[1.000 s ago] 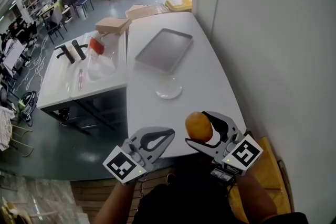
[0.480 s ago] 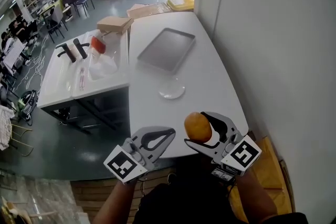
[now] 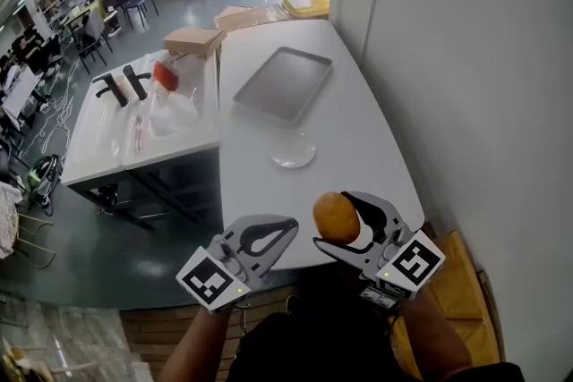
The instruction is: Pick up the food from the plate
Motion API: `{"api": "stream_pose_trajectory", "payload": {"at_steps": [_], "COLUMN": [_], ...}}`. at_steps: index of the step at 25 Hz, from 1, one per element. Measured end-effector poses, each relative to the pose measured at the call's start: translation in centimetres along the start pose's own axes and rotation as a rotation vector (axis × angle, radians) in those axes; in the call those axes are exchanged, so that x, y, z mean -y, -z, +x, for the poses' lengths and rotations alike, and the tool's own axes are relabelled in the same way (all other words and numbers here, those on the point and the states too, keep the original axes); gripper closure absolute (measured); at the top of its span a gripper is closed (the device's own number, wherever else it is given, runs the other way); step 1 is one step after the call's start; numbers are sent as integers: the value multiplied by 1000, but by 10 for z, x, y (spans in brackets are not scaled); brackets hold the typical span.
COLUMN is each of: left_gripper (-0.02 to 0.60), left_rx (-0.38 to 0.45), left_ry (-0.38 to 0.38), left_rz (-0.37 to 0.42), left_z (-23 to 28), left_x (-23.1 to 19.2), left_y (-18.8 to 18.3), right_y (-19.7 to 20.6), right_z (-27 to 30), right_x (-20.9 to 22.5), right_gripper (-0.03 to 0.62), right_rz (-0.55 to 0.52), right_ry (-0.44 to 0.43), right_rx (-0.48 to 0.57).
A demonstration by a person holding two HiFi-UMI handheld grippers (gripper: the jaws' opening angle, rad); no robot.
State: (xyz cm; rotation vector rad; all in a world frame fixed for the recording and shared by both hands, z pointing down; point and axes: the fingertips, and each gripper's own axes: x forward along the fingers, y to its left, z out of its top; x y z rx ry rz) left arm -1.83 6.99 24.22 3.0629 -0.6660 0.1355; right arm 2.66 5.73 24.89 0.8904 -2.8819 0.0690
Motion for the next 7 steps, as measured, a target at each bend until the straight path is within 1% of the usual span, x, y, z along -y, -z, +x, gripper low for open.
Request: {"api": "stream_pose_trajectory", "payload": {"at_steps": [2,5,7], "left_gripper": [574,574,574], "left_rx": [-4,-12,-10], "left_ry": [1,4,7], "left_rz": [-3,-5,-7], "left_z": [-1,-3,-3], "left_x": [1,1,0], "left_y": [1,4,4], "right_y": [3,-3,-8], "right_z": [1,5,8], "right_x": [-1,-4,-5], "right_gripper": [244,244,244], "right_rz": [0,5,17], "right_ry": [-2,-11,-11], "right_rx": [-6,43,56]}}
